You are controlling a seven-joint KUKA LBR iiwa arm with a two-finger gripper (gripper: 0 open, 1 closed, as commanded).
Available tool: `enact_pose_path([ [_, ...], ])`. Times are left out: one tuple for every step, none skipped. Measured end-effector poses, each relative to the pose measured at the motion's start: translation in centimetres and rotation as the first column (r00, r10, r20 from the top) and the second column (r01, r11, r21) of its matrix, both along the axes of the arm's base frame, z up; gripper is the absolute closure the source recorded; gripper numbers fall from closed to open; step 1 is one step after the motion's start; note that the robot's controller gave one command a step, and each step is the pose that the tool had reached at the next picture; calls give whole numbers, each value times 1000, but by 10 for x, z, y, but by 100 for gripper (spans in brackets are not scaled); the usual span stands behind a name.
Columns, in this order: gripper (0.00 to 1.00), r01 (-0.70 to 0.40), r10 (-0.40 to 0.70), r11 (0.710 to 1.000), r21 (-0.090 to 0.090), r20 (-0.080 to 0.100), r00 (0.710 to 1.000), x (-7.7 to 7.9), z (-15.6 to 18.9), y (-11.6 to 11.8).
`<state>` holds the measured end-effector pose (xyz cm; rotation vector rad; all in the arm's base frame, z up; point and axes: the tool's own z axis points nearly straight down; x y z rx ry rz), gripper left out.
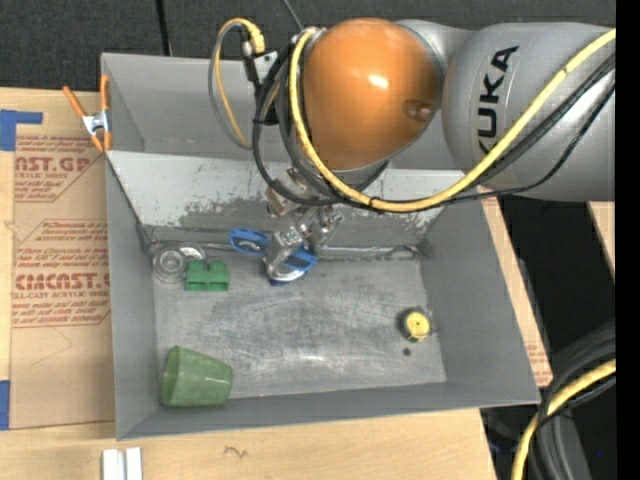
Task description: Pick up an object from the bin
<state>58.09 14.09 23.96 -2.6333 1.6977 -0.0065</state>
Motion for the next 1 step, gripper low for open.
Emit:
enact_pose_path([
  [100, -503, 503, 864, -2, -5, 864, -21, 76, -5],
])
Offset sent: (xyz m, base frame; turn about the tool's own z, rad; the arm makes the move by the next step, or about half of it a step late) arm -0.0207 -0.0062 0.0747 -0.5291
